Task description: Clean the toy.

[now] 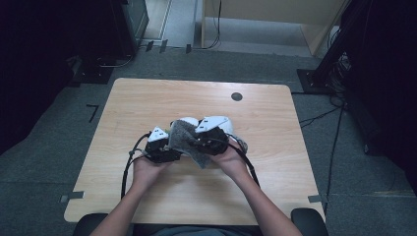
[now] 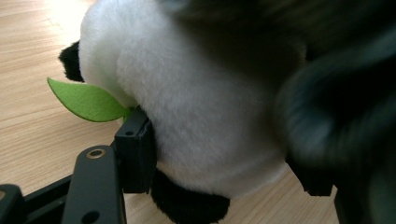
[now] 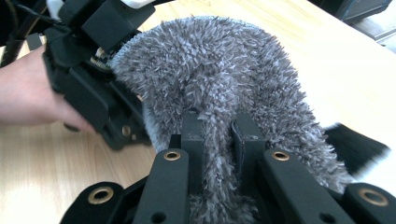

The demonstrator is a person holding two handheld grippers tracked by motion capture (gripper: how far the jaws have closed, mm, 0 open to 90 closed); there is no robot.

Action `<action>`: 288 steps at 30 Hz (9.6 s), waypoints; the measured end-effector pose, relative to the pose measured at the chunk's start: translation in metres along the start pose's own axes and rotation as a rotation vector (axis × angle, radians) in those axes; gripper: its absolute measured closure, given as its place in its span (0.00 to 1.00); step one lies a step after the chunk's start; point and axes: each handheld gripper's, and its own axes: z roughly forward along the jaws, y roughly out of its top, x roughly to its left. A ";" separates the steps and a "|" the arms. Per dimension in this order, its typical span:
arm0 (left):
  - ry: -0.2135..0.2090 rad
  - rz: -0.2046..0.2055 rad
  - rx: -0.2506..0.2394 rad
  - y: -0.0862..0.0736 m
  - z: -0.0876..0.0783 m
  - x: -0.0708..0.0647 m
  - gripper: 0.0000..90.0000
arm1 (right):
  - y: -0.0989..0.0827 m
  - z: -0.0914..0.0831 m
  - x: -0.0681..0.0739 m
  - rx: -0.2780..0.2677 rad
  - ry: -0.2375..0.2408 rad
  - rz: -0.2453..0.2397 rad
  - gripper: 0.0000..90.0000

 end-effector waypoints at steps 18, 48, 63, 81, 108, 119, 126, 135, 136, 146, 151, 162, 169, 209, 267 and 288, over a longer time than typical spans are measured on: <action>0.000 0.013 0.017 0.001 -0.001 0.002 0.46 | -0.031 -0.011 -0.016 0.125 0.028 0.061 0.88; -0.002 0.017 0.024 0.004 -0.001 0.004 0.46 | -0.068 -0.053 -0.015 0.162 0.150 0.072 0.88; 0.002 0.015 0.024 0.007 -0.002 0.000 0.46 | -0.048 0.014 0.008 0.249 0.229 0.014 0.88; 0.002 0.029 0.037 0.005 -0.002 0.000 0.46 | -0.048 0.003 -0.015 0.166 0.047 0.097 0.89; -0.010 0.028 0.048 0.005 -0.004 0.005 0.48 | -0.098 -0.073 -0.048 0.158 -0.087 0.198 0.89; -0.009 0.024 0.047 0.005 -0.004 0.006 0.47 | -0.097 -0.077 -0.046 0.121 -0.016 0.195 0.89; -0.006 0.025 0.046 0.005 -0.004 0.005 0.47 | -0.078 -0.062 -0.026 0.108 0.066 0.136 0.89; -0.005 0.025 0.046 0.006 -0.004 0.004 0.47 | -0.053 -0.017 -0.010 0.146 0.117 0.082 0.89; -0.004 0.025 0.046 0.006 -0.004 0.004 0.47 | -0.050 -0.012 -0.010 0.142 0.118 0.080 0.89; -0.006 0.024 0.045 0.006 -0.004 0.004 0.47 | -0.042 0.012 -0.013 0.149 0.084 0.083 0.89; -0.006 0.027 0.048 0.006 -0.004 0.004 0.47 | -0.048 0.001 -0.019 0.141 0.069 0.102 0.89; -0.010 0.022 0.050 0.007 -0.005 0.004 0.48 | -0.068 -0.035 -0.031 0.120 0.041 0.131 0.89; -0.014 0.023 0.050 0.007 -0.005 0.005 0.48 | -0.078 -0.054 -0.040 0.111 0.026 0.159 0.89; -0.007 0.026 0.020 0.006 -0.010 0.010 0.49 | -0.111 -0.094 -0.094 0.061 -0.151 0.342 0.88; -0.006 0.059 -0.049 0.003 -0.038 0.051 0.28 | -0.089 -0.060 -0.122 0.021 -0.160 0.352 0.86; -0.054 0.050 -0.060 0.010 -0.010 0.093 0.37 | -0.090 -0.049 -0.137 0.060 -0.116 0.384 0.86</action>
